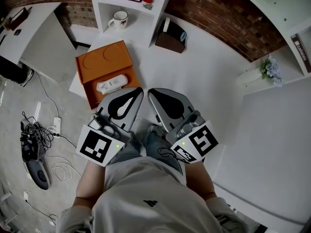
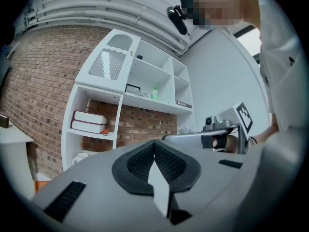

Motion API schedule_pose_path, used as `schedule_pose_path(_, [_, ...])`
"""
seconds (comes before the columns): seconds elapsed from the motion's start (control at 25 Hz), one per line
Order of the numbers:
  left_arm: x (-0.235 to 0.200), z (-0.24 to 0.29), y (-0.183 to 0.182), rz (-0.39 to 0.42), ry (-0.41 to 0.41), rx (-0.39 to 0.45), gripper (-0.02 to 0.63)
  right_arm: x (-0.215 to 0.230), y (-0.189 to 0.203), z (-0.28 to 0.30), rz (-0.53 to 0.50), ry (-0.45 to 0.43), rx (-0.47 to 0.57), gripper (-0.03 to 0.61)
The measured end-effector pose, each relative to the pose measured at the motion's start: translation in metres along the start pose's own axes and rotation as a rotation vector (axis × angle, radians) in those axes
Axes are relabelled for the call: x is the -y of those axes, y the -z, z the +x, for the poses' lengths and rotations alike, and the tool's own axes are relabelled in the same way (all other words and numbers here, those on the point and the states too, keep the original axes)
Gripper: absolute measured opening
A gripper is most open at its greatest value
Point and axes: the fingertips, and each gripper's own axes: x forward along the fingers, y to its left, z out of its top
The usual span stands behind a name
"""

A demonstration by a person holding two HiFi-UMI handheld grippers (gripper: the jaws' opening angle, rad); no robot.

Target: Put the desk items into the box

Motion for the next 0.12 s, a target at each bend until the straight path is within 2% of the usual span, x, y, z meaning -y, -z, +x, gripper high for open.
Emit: schedule_pose_path(0.12, [0.0006,-0.0005,0.0003,0.003,0.003,0.001,0.012,-0.0014,0.0004,0.0005,-0.003,-0.001,-0.001,0.008])
